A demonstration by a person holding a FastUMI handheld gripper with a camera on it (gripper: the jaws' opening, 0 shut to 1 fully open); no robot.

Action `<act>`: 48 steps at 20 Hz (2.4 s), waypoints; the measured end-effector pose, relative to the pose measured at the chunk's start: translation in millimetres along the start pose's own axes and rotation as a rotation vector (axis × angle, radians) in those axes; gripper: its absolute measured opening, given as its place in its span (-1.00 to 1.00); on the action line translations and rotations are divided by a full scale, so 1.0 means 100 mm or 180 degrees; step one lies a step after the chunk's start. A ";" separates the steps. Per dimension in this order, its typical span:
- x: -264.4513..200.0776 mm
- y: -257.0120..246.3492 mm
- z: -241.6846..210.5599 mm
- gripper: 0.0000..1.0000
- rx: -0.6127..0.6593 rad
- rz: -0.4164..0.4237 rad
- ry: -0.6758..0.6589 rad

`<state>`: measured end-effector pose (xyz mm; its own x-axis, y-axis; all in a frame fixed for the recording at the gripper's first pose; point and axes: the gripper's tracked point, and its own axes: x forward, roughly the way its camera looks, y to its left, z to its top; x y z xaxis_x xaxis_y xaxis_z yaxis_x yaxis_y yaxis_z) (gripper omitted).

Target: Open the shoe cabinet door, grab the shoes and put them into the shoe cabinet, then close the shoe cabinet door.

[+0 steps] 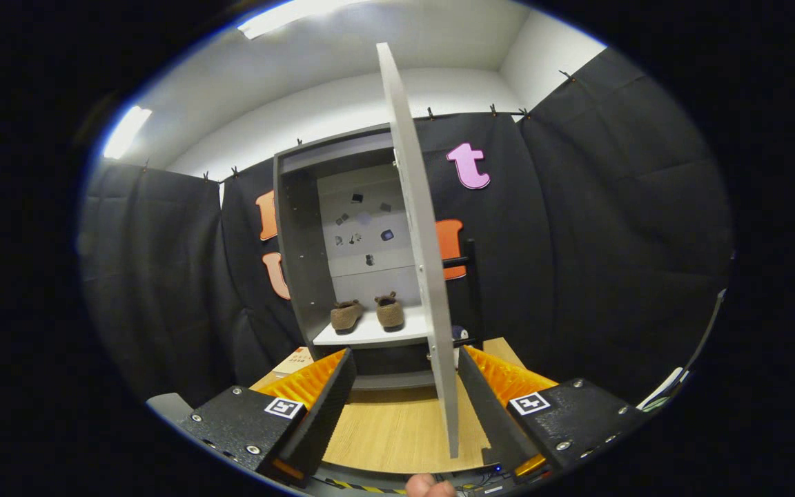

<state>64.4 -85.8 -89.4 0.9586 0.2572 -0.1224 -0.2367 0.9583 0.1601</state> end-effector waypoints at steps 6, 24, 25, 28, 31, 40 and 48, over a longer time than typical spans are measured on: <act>0.08 -0.52 0.09 0.87 0.0068 -0.0242 -0.0074; 0.51 -0.10 0.11 0.86 -0.0040 -0.0393 -0.0040; 0.53 0.01 0.10 0.86 -0.0058 -0.0396 -0.0011; 0.58 0.29 0.07 0.85 -0.0092 -0.0418 0.0055; 0.69 0.62 0.03 0.85 -0.0096 -0.0369 0.0102; 1.26 1.54 -0.17 0.86 -0.0165 -0.0175 0.0225; 2.00 2.16 -0.07 0.89 -0.0373 -0.0078 0.0090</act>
<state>203.5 173.0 -86.1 0.9598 0.2354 -0.1527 -0.2317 0.9719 0.0414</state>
